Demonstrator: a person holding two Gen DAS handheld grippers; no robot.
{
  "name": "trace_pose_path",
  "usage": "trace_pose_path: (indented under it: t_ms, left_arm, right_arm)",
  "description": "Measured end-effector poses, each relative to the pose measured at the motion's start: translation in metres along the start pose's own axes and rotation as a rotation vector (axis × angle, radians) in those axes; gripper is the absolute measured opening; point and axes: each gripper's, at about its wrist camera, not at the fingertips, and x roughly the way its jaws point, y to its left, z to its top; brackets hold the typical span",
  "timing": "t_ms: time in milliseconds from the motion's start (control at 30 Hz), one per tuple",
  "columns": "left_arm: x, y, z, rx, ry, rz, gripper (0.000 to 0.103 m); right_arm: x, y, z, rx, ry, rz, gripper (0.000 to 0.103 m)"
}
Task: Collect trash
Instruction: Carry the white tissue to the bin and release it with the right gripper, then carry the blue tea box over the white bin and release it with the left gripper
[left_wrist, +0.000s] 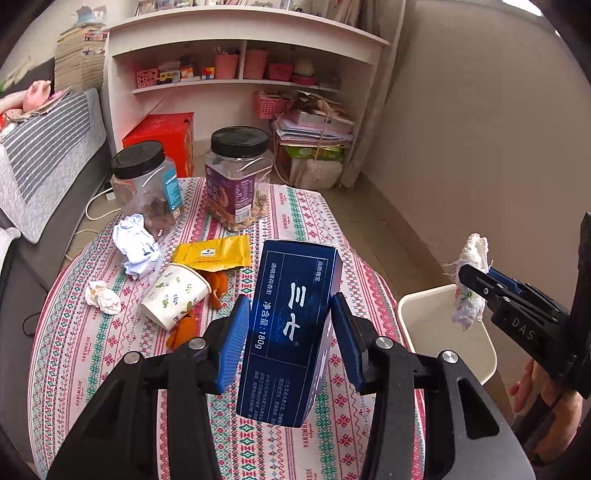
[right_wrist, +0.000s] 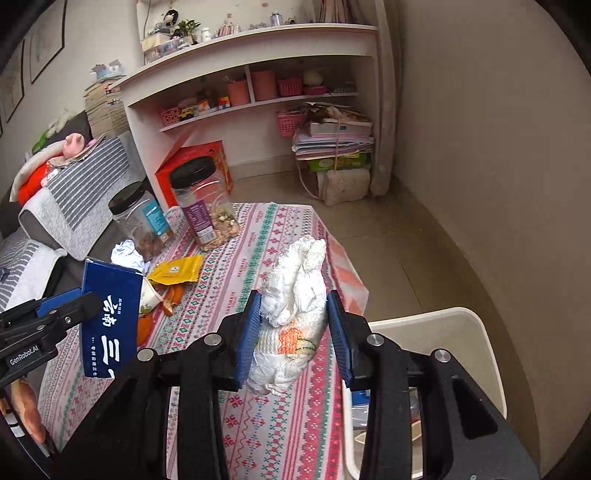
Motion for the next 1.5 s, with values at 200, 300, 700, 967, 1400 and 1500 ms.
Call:
trace_pose_path:
  t_ms: [200,300,700,967,1400,1500]
  left_arm:
    - [0.008,-0.031,0.0,0.039,0.01,-0.033,0.045]
    - [0.011,-0.05,0.003,0.047,0.016,-0.067,0.045]
    - [0.038,-0.152,-0.005,0.093,0.077,-0.224,0.046]
    - [0.065,-0.197,0.002,0.054,0.165,-0.344,0.051]
    - [0.02,-0.159,-0.002,0.196,-0.059,-0.076,0.075]
    - [0.013,-0.141,0.0,0.181,-0.1,-0.002,0.081]
  right_arm:
    - [-0.011,-0.045,-0.003,0.067,0.008,-0.072,0.035]
    - [-0.018,-0.068,-0.006,0.105,0.012,-0.119,0.037]
    - [-0.063,-0.153,-0.023,0.203,-0.037,-0.308,0.074]
    - [-0.085,-0.173,-0.027,0.261,-0.082,-0.344,0.078]
    - [-0.079,-0.114,-0.02,0.18,-0.131,-0.302,0.096]
    - [-0.07,-0.09,-0.017,0.114,-0.124,-0.306,0.096]
